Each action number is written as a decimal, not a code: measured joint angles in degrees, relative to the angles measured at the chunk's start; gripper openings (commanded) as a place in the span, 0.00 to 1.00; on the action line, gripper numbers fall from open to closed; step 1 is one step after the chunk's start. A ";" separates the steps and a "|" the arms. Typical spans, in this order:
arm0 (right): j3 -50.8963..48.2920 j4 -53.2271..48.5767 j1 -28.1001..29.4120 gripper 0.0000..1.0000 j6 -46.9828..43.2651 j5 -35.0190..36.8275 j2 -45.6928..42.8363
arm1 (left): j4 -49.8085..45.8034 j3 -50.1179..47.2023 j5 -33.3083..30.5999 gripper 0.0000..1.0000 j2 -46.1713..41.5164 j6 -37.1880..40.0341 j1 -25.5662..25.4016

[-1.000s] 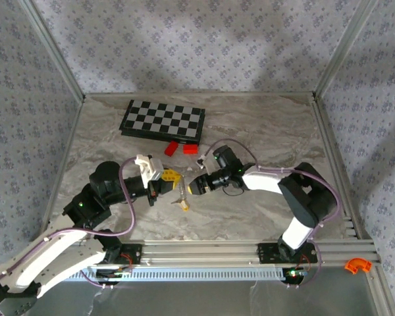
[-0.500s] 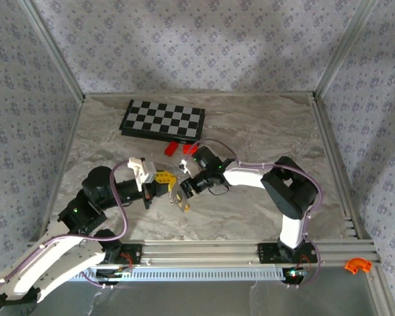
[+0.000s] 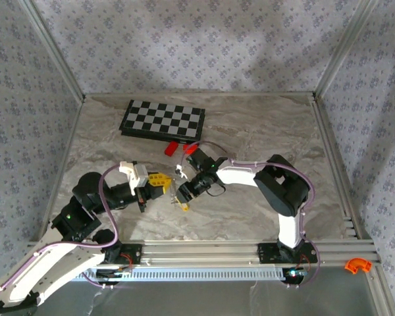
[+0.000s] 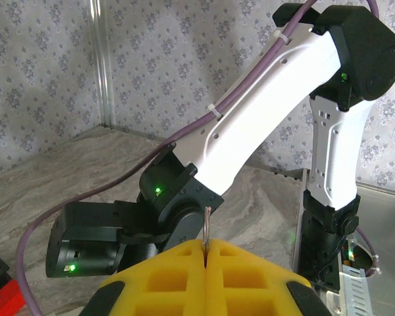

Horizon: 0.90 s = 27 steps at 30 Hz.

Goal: Put the keys on the keyring

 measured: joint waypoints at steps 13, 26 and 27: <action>0.83 -1.66 0.44 0.34 -1.64 0.35 0.61 | 0.00 -0.11 -0.07 0.00 0.00 0.00 0.00; 1.81 -2.43 0.44 0.23 -2.78 0.35 1.05 | 0.00 -0.11 -0.33 0.00 0.00 0.00 0.09; 1.81 -2.45 0.44 0.23 -2.89 0.35 1.05 | 0.00 -0.11 -0.46 0.00 0.00 0.00 0.09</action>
